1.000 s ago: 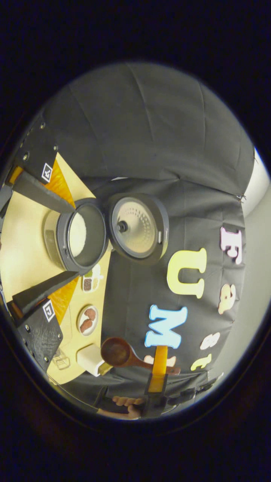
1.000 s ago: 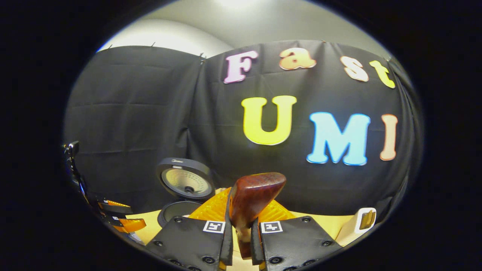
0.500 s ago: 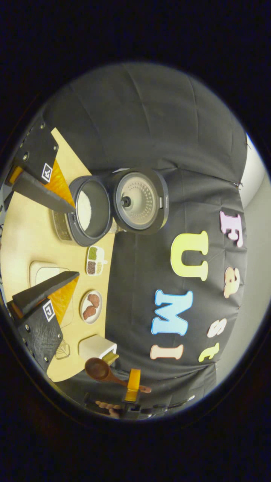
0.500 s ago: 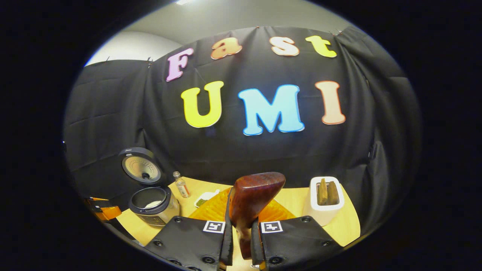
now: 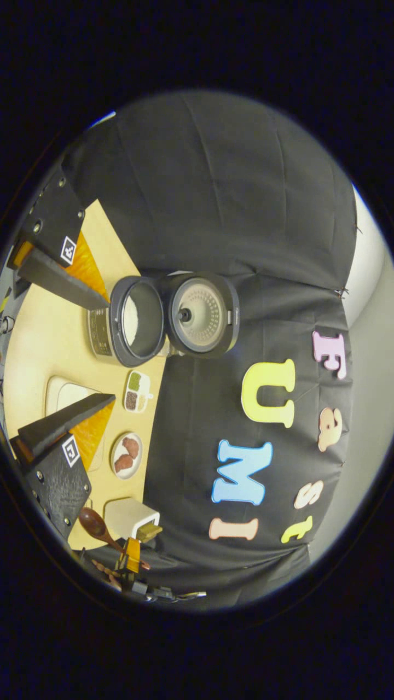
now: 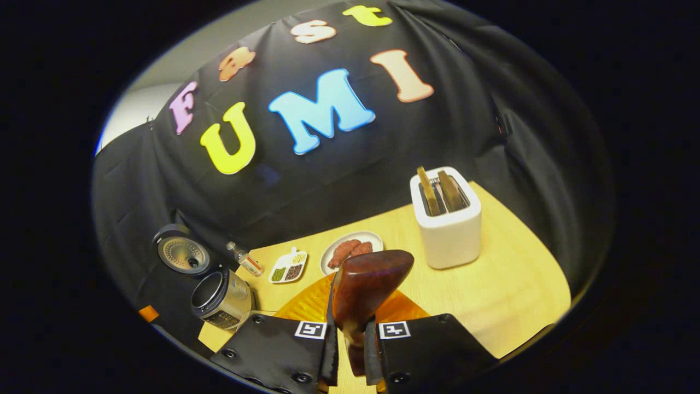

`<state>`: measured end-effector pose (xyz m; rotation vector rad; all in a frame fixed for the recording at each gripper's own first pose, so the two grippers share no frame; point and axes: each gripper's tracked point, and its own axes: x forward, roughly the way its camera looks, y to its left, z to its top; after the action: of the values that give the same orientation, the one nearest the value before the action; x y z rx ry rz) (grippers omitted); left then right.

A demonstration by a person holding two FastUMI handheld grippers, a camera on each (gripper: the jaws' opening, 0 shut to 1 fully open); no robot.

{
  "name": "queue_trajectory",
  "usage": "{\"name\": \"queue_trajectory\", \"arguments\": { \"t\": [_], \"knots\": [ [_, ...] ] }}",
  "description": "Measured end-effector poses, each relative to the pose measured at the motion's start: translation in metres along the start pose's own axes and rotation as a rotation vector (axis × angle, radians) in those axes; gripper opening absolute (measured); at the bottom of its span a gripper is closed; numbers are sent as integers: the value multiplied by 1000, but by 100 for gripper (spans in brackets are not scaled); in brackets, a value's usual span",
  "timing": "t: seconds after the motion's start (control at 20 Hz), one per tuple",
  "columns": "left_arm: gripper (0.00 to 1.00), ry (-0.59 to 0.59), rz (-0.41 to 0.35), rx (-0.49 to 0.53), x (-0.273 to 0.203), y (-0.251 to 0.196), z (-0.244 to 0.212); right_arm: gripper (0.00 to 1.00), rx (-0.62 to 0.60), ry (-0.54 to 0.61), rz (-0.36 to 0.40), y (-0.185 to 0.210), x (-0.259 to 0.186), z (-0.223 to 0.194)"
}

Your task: Close the left gripper, press the button to open the rice cooker; take a wooden spoon from the chopstick holder with the right hand, scoop a spoonful of rice and pour it into the rice cooker, then put the wooden spoon back into the chopstick holder.

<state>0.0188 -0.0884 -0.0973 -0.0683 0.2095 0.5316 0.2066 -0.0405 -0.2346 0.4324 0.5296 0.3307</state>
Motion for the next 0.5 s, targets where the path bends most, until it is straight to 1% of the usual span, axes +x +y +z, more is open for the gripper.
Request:
{"name": "queue_trajectory", "arguments": {
  "t": [0.1,0.3,0.4,0.45,0.5],
  "knots": [
    [96,-4,28,21,-17,6,-2,21,20,29,-34,-17,9,-16],
    [96,18,59,55,-37,14,-18,21,56,62,-82,-32,32,-38],
    [96,41,66,45,-39,16,-29,21,49,89,-112,-40,44,-53],
    [97,47,67,33,-39,15,-31,23,43,110,-126,-44,47,-61],
    [97,49,65,22,-40,15,-31,23,59,102,-117,-45,44,-55]
  ]
}}
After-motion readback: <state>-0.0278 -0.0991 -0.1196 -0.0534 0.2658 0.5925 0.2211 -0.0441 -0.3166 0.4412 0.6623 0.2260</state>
